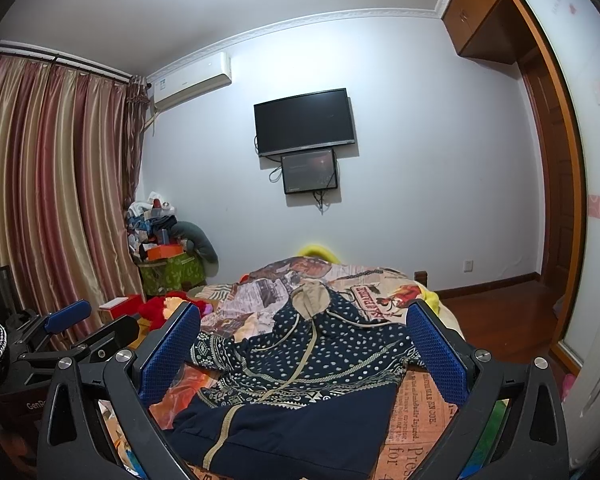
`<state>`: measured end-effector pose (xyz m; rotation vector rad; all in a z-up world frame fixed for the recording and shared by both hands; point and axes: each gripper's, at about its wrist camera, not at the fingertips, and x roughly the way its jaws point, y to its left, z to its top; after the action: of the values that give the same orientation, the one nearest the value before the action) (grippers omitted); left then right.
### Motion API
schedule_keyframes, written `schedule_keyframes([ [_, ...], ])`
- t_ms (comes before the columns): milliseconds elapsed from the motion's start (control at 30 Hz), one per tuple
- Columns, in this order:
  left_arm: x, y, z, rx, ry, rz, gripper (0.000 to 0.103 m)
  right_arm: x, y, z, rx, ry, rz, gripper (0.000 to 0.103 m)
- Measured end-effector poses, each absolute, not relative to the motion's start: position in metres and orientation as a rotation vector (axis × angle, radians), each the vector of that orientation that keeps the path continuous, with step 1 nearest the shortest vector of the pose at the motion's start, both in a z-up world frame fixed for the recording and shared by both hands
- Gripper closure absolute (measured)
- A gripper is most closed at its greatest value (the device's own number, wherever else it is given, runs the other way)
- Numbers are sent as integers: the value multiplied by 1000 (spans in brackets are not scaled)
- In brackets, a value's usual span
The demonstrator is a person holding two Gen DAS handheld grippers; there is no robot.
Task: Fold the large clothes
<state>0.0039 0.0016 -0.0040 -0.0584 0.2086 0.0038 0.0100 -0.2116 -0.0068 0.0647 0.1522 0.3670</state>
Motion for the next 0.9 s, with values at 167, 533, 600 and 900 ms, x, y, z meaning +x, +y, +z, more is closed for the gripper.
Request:
schedule_keyframes([
  [167,3,1,-3,-58,207,5,0,9,-212,-6,65,151,368,0],
  [533,4,0,-3,-58,207,4,0,9,-212,-5,65,148,367,0],
  [600,4,0,-3,-58,206,5,0,10,-212,-5,65,148,368,0],
  [900,4,0,-3,-61,205,3,0,10,-212,-4,65,147,368,0],
])
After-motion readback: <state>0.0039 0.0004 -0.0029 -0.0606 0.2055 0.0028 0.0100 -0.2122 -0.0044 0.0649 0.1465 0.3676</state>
